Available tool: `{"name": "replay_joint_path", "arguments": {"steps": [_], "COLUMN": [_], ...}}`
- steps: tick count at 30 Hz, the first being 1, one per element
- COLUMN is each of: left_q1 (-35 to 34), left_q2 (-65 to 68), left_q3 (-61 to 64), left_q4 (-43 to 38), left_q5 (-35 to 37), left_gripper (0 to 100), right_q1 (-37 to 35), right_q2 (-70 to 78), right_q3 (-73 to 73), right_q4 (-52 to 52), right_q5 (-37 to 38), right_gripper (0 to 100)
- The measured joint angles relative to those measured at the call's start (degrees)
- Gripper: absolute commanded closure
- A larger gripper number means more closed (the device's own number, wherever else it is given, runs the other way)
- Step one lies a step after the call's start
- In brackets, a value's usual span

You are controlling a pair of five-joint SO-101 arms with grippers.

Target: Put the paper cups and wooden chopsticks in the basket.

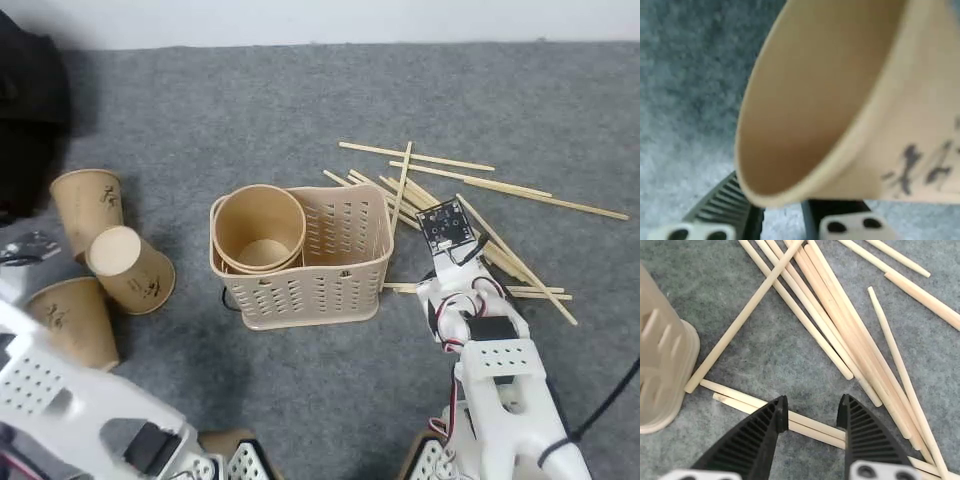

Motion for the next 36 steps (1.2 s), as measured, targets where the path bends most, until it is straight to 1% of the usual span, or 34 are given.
{"name": "replay_joint_path", "arguments": {"steps": [4,10,14,21,25,29,33,36], "left_q1": [1.76,5.8,9.41,18.2,23.12,26.2,26.29,26.02], "left_q2": [0.26,0.35,0.35,0.44,0.53,0.53,0.53,0.53], "left_q3": [-0.09,-0.09,-0.09,-0.88,-5.1,-11.87,-20.66,-24.0], "left_q4": [0.53,3.87,4.57,4.92,5.27,5.45,7.12,7.3], "left_q5": [1.58,2.02,2.29,2.29,7.03,13.36,15.82,17.76], "left_gripper": [94,94,95,95,95,95,95,95], "right_q1": [0.0,0.09,0.0,0.0,0.0,0.0,0.0,0.0], "right_q2": [0.0,0.0,0.0,0.0,0.0,0.0,0.0,0.0], "right_q3": [0.0,0.0,0.0,0.0,0.0,0.0,0.0,0.0], "right_q4": [0.0,0.0,0.0,0.0,0.0,0.0,0.0,0.0], "right_q5": [0.0,0.0,0.0,0.0,0.0,0.0,0.0,0.0], "right_gripper": [81.9,81.9,81.9,81.9,81.9,81.9,81.9,81.9]}}
